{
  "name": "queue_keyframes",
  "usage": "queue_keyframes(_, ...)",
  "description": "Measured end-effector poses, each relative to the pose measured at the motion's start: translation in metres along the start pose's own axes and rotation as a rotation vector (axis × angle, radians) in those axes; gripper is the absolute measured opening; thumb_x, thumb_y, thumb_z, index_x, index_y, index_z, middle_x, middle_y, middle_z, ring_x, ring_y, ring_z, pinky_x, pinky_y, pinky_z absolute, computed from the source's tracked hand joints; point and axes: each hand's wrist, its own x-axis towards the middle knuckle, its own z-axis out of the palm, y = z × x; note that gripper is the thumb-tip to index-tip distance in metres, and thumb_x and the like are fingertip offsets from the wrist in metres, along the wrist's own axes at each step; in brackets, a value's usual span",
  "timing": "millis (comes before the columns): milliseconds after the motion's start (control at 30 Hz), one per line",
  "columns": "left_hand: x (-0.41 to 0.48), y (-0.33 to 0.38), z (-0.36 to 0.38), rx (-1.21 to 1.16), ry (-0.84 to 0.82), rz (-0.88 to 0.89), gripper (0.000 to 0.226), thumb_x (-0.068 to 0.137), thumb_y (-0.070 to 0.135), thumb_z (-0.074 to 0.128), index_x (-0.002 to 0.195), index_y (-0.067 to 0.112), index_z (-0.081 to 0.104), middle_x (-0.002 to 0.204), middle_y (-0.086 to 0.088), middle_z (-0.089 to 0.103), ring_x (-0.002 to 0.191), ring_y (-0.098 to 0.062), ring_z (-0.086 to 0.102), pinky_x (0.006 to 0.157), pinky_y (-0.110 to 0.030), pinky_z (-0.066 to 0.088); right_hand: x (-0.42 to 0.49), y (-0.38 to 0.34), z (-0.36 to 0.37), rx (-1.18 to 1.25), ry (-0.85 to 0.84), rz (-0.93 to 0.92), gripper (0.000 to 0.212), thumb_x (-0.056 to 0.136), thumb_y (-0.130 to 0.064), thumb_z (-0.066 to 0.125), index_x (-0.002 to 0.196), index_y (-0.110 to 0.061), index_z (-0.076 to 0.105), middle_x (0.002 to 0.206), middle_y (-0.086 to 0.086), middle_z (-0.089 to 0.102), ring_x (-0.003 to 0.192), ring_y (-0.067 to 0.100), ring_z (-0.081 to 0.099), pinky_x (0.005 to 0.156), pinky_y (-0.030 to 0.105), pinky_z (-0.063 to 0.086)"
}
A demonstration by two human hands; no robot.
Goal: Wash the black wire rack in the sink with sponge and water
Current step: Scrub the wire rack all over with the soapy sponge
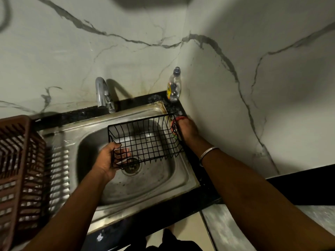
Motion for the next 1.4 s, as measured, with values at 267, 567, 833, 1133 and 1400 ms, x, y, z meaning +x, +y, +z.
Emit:
queue_keyframes(267,-0.011,0.004,0.0,0.018,0.045,0.021,0.023,0.105,0.026,0.052,0.092,0.015,0.068,0.091,-0.012,0.074,0.083,-0.025,0.07,0.082,-0.043,0.056,-0.067,-0.044,-0.03,0.076,0.186,-0.17,0.013,0.093,-0.007,0.07,0.094,-0.014,0.081,0.079,0.0,0.077,0.071,0.018,0.074,0.056,0.022,0.056)
queue_keyframes(567,-0.012,0.003,-0.008,0.003,0.1,0.073,0.024,0.102,0.029,0.053,0.095,0.014,0.071,0.089,-0.009,0.075,0.076,-0.021,0.071,0.071,-0.037,0.057,-0.112,-0.061,-0.026,0.979,-0.234,-0.106,0.031,0.097,0.014,0.056,0.108,-0.01,0.072,0.1,0.007,0.08,0.097,0.023,0.075,0.084,0.031,0.061)
queue_keyframes(833,-0.033,0.016,0.002,0.056,0.115,0.133,0.04,0.098,0.034,0.059,0.122,0.005,0.072,0.101,-0.009,0.076,0.092,-0.025,0.07,0.071,-0.038,0.056,-0.141,-0.067,0.045,0.136,-0.159,-0.495,0.015,0.094,-0.002,0.074,0.1,-0.015,0.079,0.101,0.006,0.079,0.092,0.021,0.076,0.08,0.033,0.064)
queue_keyframes(1133,-0.043,0.012,-0.001,0.065,0.082,0.262,0.061,0.066,0.045,0.075,0.114,0.007,0.073,0.108,-0.015,0.079,0.112,-0.038,0.072,0.093,-0.058,0.059,-0.166,-0.081,0.123,-0.513,-0.112,-1.01,0.016,0.092,-0.009,0.074,0.106,-0.015,0.079,0.109,0.001,0.065,0.1,0.019,0.062,0.089,0.038,0.059)
queue_keyframes(1400,-0.049,0.009,-0.008,0.036,0.062,0.255,0.039,0.082,0.034,0.072,0.116,0.014,0.073,0.11,-0.009,0.079,0.111,-0.03,0.073,0.081,-0.046,0.061,-0.175,-0.081,0.132,-0.471,-0.081,-1.074,0.015,0.091,-0.002,0.071,0.102,-0.009,0.079,0.105,0.006,0.068,0.096,0.02,0.064,0.084,0.038,0.06)
